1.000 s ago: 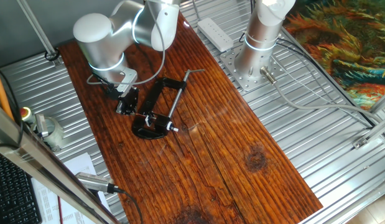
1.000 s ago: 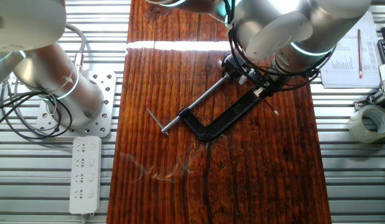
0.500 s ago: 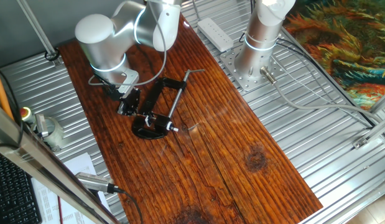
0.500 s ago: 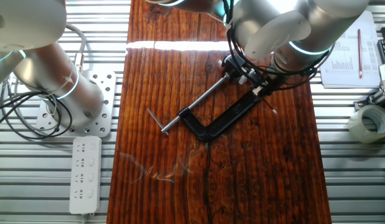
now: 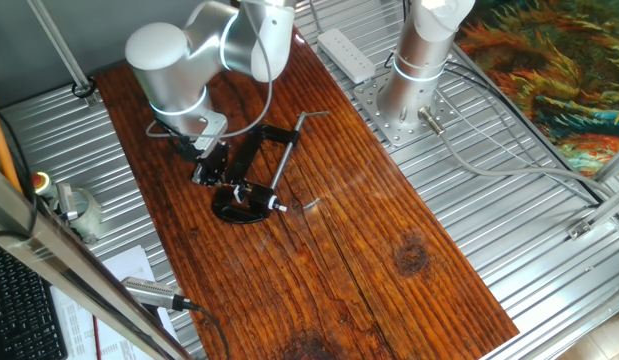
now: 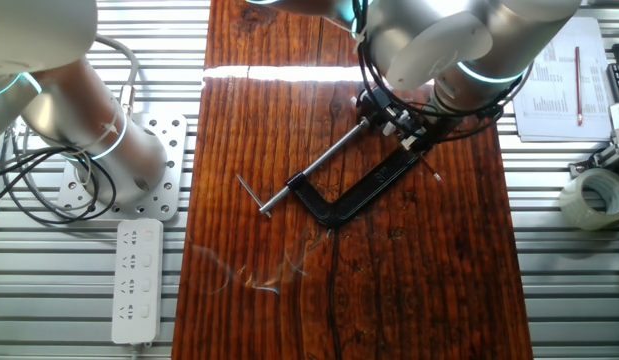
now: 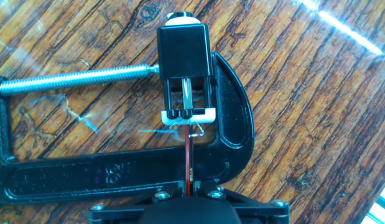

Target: Insert the pencil into the pencil sharpener

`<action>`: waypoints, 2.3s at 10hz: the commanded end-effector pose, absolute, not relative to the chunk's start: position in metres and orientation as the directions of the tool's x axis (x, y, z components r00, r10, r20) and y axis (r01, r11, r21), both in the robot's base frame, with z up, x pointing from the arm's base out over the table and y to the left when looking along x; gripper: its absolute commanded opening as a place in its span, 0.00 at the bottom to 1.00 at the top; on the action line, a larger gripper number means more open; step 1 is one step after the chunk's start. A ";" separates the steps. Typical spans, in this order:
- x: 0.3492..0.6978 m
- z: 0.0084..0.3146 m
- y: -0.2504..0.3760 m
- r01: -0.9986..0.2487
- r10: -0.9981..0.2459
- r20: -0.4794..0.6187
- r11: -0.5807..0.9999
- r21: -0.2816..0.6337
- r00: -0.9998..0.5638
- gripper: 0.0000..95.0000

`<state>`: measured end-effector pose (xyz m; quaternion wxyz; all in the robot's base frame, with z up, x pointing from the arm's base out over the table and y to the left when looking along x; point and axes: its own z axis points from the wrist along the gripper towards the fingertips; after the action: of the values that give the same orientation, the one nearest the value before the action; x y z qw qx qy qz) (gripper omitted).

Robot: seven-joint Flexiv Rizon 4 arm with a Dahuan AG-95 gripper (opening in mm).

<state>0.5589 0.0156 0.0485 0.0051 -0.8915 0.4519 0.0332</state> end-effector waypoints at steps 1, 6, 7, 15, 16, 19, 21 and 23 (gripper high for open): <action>0.557 0.049 0.016 -0.808 -0.808 -0.066 -0.588 0.024 0.586 0.00; 0.555 0.051 0.020 -0.803 -0.803 -0.058 -0.595 0.018 0.594 0.00; 0.555 0.052 0.021 -0.805 -0.804 -0.056 -0.594 0.019 0.592 0.00; 0.552 0.054 0.025 -0.807 -0.807 -0.047 -0.590 0.022 0.588 0.00; 0.551 0.053 0.028 -0.810 -0.810 -0.047 -0.585 0.023 0.584 0.00; 0.550 0.057 0.026 -0.809 -0.810 -0.011 -0.586 0.047 0.587 0.00; 0.550 0.059 0.026 -0.809 -0.810 0.002 -0.586 0.048 0.586 0.00; 0.548 0.057 0.026 -0.816 -0.817 -0.005 -0.576 0.045 0.577 0.00</action>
<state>0.5492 0.0252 0.0569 -0.0165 -0.8876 0.4602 0.0087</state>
